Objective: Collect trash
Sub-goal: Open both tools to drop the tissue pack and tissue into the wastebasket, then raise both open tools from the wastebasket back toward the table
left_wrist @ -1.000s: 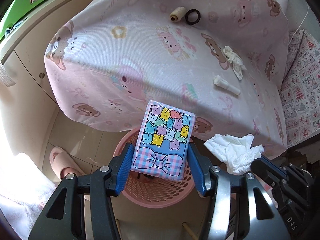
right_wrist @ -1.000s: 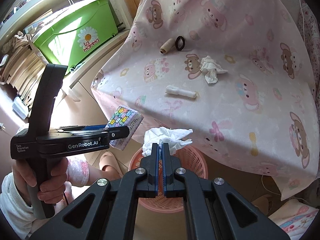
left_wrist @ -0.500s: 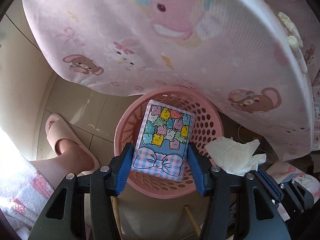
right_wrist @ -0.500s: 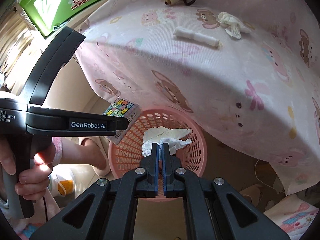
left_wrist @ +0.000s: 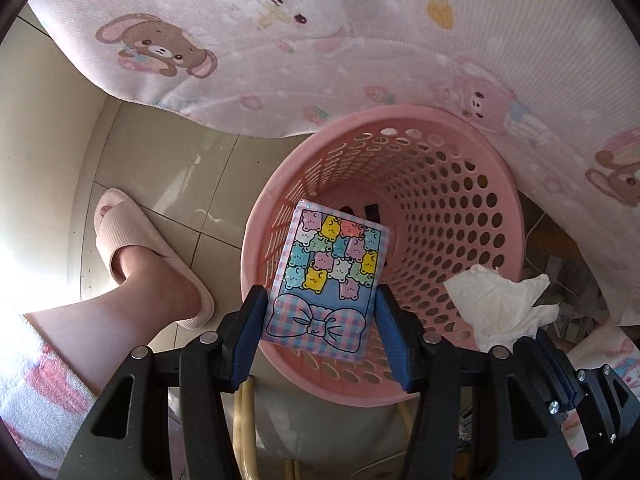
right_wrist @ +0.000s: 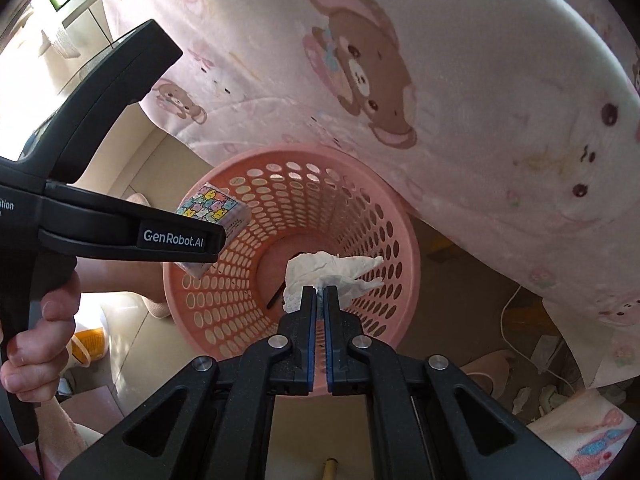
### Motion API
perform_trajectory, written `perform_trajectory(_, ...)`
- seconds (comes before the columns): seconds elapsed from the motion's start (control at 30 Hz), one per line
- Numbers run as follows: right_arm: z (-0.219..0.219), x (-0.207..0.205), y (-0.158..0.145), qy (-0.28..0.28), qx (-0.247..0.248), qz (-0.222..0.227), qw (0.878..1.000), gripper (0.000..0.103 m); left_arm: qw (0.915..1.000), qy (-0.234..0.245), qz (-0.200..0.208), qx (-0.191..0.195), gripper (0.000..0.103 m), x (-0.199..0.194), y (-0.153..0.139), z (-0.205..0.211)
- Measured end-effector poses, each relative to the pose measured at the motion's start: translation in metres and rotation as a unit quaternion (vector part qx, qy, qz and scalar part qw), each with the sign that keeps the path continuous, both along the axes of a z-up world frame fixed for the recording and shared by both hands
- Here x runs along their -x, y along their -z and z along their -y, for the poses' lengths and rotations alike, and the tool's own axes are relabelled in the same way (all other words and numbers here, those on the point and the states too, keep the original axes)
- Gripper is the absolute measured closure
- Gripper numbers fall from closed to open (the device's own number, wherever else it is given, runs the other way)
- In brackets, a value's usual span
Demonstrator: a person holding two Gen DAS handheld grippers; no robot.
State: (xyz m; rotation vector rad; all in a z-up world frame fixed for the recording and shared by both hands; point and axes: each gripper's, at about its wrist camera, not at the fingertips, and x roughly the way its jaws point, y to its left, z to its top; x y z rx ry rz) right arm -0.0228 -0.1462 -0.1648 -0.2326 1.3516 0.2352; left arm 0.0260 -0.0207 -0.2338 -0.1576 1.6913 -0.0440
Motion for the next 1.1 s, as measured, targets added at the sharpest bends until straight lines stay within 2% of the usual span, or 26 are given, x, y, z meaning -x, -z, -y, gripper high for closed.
perform_trajectory(0.27,0.001,-0.001,0.006,0.001,0.003,-0.009,1.000,0.099,1.0000,-0.007,-0.003,-0.004,0.049,0.000,0.002,-0.003)
perform_trajectory(0.63,0.008,-0.004,0.009,0.022,0.011,-0.019,1.000,0.095,0.9997,-0.006,0.024,-0.005,0.047,-0.003,-0.014,-0.004)
perform_trajectory(0.7,0.009,-0.004,0.009,0.024,0.012,-0.019,0.999,0.091,0.9993,0.001,0.035,-0.011,0.046,-0.005,-0.020,-0.001)
perform_trajectory(0.77,0.010,-0.004,0.008,0.024,0.012,-0.014,1.000,0.083,0.9988,0.005,0.046,-0.014,0.042,-0.006,-0.025,0.000)
perform_trajectory(0.83,0.011,-0.004,0.005,0.024,0.012,-0.007,1.000,0.070,0.9983,0.010,0.055,-0.020,0.040,-0.008,-0.029,0.001)
perform_trajectory(0.93,0.011,-0.005,-0.001,0.025,0.007,0.003,1.000,0.056,0.9969,0.020,0.069,-0.032,0.039,-0.010,-0.036,0.004)
perform_trajectory(1.1,0.011,-0.006,-0.009,0.030,0.000,0.007,1.000,0.054,0.9930,0.039,0.100,-0.050,0.038,-0.011,-0.050,0.008)
